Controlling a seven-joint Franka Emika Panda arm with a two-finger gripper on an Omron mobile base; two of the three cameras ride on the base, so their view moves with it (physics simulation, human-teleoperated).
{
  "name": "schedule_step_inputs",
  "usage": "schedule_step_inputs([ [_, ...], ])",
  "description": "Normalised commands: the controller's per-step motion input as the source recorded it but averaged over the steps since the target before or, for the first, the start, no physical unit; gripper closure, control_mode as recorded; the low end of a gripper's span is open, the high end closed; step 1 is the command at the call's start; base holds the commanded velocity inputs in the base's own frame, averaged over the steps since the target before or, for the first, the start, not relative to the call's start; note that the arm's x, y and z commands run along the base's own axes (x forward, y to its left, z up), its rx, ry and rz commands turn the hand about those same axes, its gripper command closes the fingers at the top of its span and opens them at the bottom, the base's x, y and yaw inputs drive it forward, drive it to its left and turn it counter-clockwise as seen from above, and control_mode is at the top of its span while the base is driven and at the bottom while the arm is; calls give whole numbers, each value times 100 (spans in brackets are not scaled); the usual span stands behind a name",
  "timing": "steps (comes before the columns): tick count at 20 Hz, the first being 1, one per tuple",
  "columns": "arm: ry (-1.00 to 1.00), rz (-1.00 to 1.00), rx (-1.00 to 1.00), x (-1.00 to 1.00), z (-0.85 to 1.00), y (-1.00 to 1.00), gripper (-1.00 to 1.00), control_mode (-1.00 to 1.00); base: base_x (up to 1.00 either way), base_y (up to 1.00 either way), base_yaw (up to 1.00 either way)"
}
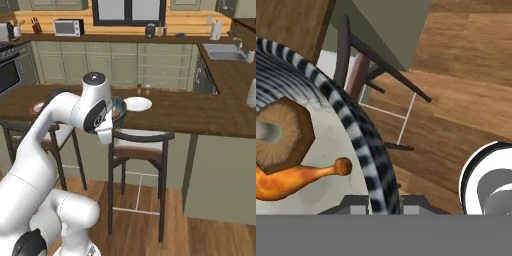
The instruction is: Pick the chicken drumstick and mushroom from their plates and place them in the bowl. Then put the bowl in the fridge.
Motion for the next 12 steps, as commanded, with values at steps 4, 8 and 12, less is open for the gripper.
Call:
schedule_step_inputs([
  [4,0,0,0,0,0,0,100,100,-88,100,14],
  [8,0,0,0,0,0,0,100,100,-63,100,34],
  [12,0,0,0,0,0,0,100,100,-40,100,41],
])
